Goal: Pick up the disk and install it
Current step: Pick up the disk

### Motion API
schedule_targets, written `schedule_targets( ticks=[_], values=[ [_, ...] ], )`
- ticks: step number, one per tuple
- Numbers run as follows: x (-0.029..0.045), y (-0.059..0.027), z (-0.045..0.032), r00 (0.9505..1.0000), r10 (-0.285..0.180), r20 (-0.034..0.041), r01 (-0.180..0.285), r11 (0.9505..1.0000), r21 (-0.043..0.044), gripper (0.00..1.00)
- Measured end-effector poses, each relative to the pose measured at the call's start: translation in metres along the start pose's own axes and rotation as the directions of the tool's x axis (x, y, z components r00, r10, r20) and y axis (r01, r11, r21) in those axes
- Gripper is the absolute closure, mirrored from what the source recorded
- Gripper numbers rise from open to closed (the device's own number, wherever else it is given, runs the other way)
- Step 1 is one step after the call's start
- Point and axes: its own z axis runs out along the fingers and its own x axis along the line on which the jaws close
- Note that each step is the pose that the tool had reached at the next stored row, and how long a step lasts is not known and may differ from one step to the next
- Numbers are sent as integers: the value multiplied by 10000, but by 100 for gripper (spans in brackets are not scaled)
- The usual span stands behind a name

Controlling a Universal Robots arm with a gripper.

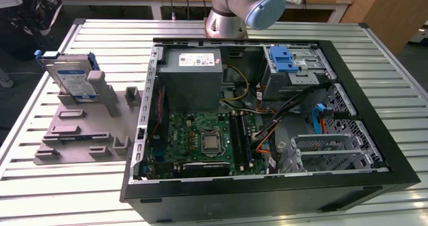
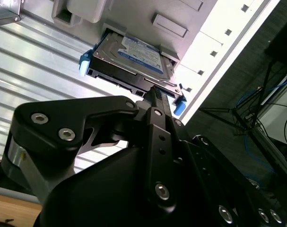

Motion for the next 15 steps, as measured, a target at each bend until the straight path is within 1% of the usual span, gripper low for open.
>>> schedule_targets(
  ticks=[6,8,12,15],
  values=[
    [1,0,0,10000,-33,-1,33,10000,0,89],
    [2,0,0,9999,-130,-5,130,9999,3,89],
    [1,0,0,9989,-475,-19,475,9989,11,89],
    [1,0,0,9987,-502,-20,502,9987,12,89]
  ],
)
